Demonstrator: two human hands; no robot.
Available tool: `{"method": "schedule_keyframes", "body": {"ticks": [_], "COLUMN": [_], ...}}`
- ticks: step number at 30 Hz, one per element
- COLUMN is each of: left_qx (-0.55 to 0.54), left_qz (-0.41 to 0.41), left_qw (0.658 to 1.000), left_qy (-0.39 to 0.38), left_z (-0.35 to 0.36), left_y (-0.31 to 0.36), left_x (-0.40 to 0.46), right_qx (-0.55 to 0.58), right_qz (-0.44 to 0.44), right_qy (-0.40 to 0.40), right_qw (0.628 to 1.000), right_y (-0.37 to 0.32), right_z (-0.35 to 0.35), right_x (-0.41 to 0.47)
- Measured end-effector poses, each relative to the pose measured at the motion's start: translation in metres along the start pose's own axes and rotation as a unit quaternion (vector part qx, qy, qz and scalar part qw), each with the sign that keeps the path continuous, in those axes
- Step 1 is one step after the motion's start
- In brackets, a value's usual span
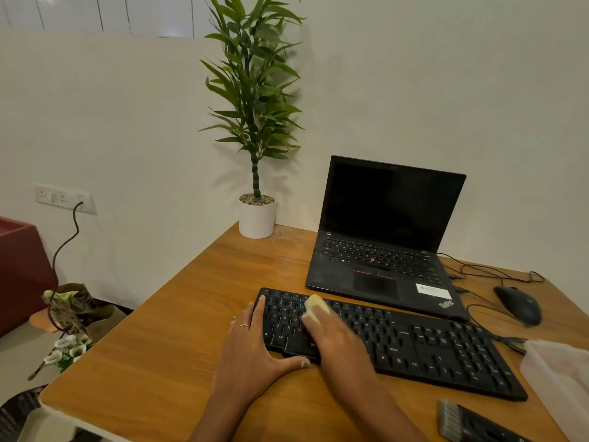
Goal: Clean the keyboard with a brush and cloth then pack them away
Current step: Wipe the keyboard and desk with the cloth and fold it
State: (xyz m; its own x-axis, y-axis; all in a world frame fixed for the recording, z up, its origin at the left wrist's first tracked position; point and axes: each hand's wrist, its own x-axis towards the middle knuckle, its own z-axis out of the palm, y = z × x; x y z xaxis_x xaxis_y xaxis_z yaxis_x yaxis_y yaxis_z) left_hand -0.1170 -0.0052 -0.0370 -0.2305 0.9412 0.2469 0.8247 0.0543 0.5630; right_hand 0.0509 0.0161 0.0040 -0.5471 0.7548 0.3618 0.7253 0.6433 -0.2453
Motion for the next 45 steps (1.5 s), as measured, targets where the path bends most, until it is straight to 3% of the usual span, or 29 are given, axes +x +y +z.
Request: {"method": "schedule_keyframes", "body": {"ticks": [3, 7, 9, 13, 17, 19, 24, 26, 29, 31, 34, 36, 39, 41, 45], "left_qx": [0.004, 0.012, 0.015, 0.012, 0.012, 0.012, 0.009, 0.009, -0.004, -0.013, -0.010, -0.010, -0.015, -0.019, -0.030], "left_qz": [-0.002, 0.004, -0.003, -0.014, -0.012, -0.014, -0.031, -0.021, -0.001, 0.003, -0.004, -0.005, 0.002, 0.006, 0.001], "left_qw": [1.000, 1.000, 1.000, 1.000, 1.000, 1.000, 0.999, 1.000, 1.000, 1.000, 1.000, 1.000, 1.000, 1.000, 1.000], "left_qy": [0.006, 0.007, 0.002, 0.000, -0.009, -0.011, -0.026, -0.017, -0.004, -0.001, -0.002, 0.001, -0.004, -0.002, -0.003], "left_z": [0.003, 0.002, 0.002, 0.002, 0.002, 0.001, -0.002, 0.000, 0.004, 0.004, 0.001, 0.001, 0.002, 0.001, -0.001], "left_y": [-0.001, -0.001, -0.001, 0.000, -0.001, 0.002, 0.006, 0.003, 0.000, -0.001, 0.002, 0.002, 0.000, 0.001, 0.004], "left_x": [0.001, 0.002, 0.001, 0.001, 0.002, 0.001, 0.001, 0.001, 0.002, 0.001, 0.001, 0.000, 0.002, 0.003, 0.001], "right_qx": [0.017, 0.017, 0.015, -0.002, 0.056, 0.083, -0.027, 0.036, 0.155, 0.144, 0.039, 0.049, 0.093, 0.097, 0.063], "right_qz": [0.056, -0.074, -0.050, 0.093, -0.024, -0.045, 0.102, 0.073, -0.037, -0.070, 0.055, 0.082, -0.049, -0.077, 0.042], "right_qy": [0.073, 0.006, 0.004, 0.062, -0.047, -0.024, 0.017, 0.007, -0.036, -0.035, 0.027, 0.029, -0.030, -0.040, -0.032], "right_qw": [0.996, 0.997, 0.999, 0.994, 0.997, 0.995, 0.994, 0.997, 0.987, 0.986, 0.997, 0.995, 0.994, 0.992, 0.997], "right_y": [0.015, -0.011, 0.008, 0.038, -0.003, 0.004, 0.057, 0.040, 0.001, 0.007, 0.044, 0.043, 0.014, 0.014, 0.041], "right_z": [-0.005, 0.010, 0.001, -0.009, 0.003, -0.006, -0.022, -0.007, 0.012, 0.010, 0.008, 0.014, 0.021, 0.015, 0.015], "right_x": [0.006, -0.005, 0.000, 0.019, 0.001, -0.002, 0.032, 0.035, 0.020, 0.029, 0.055, 0.058, 0.039, 0.038, 0.062]}}
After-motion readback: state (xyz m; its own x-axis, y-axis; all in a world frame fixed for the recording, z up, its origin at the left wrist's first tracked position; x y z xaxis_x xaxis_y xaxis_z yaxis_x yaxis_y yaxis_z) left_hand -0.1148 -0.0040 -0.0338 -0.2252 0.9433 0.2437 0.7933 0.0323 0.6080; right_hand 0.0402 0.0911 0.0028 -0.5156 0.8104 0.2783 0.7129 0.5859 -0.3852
